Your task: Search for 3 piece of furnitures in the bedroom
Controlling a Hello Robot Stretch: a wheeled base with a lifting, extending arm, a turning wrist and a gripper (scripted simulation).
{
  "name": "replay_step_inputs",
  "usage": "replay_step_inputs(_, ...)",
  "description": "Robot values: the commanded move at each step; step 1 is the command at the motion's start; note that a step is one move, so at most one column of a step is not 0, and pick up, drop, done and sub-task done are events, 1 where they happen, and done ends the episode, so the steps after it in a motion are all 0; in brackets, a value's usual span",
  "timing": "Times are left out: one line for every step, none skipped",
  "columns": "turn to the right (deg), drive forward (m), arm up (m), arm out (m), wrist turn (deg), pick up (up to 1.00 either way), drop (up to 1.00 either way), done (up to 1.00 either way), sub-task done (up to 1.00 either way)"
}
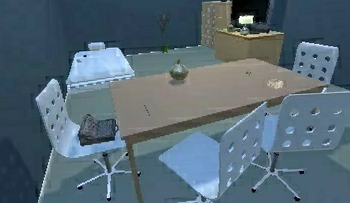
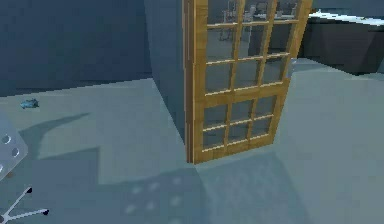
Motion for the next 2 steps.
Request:
replay_step_inputs(-45.0, 0.00, 0.00, 0.00, 0.0, 0.00, 0.00, 0.00, 0.00)
replay_step_inputs(0.0, 0.10, 0.00, 0.00, 0.0, 0.00, 0.00, 0.00, 0.00)
